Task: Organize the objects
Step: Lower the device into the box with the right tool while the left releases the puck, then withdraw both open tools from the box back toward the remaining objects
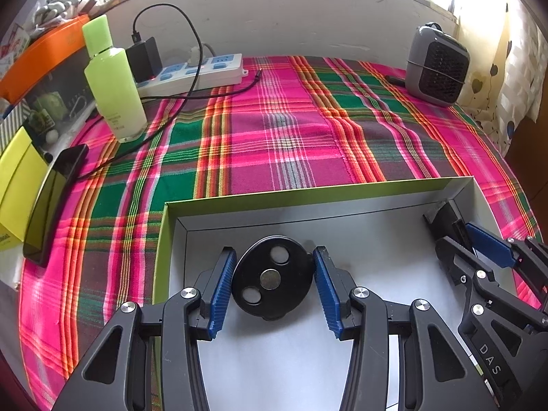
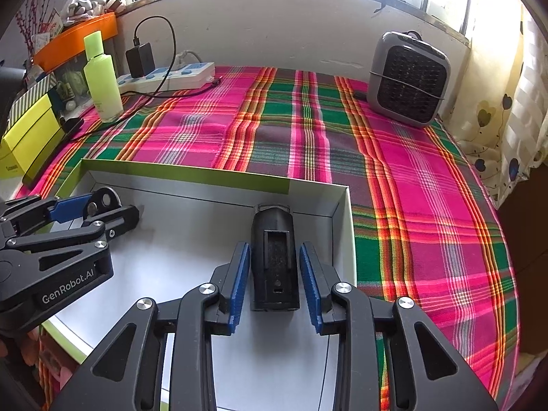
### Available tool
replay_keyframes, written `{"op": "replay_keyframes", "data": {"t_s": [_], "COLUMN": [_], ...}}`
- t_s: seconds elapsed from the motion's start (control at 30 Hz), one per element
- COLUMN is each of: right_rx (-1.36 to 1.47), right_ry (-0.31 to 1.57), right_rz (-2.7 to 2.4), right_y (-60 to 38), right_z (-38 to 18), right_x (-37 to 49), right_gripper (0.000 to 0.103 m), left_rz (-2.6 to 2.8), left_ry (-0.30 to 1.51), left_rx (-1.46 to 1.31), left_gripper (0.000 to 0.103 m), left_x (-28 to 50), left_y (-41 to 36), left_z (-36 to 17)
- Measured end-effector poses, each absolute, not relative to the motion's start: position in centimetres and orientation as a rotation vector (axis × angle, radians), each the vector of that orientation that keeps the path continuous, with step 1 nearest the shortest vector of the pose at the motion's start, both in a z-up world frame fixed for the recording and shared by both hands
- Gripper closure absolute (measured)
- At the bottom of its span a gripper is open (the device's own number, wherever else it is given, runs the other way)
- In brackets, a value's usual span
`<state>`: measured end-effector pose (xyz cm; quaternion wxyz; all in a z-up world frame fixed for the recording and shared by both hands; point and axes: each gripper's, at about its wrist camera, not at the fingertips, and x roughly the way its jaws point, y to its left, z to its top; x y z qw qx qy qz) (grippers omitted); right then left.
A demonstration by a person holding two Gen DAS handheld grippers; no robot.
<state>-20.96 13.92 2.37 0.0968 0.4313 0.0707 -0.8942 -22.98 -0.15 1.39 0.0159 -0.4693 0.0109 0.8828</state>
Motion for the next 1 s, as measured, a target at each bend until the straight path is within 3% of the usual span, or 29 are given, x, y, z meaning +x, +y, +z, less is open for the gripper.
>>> {"op": "replay_keyframes", "data": {"t_s": [0.13,1.0], "right_rx": [1.262,1.164], "right_ry": [0.205,0.125], "right_rz": [-2.649,-2.672], "right_y": [13.9,14.1], "right_z": [2.6,5.0], "right_x": [-20.8,-16.5], "right_gripper": [0.061,0.060], "left_rz": [2.743,2.817], "left_ry": [0.010,-0.058], "left_rx": [-1.455,-1.342], "left_gripper": [0.058,0.055], "left_x": [-22.5,-17.1], "left_y": [-0.4,-1.3], "left_z": [1.5,4.3]}}
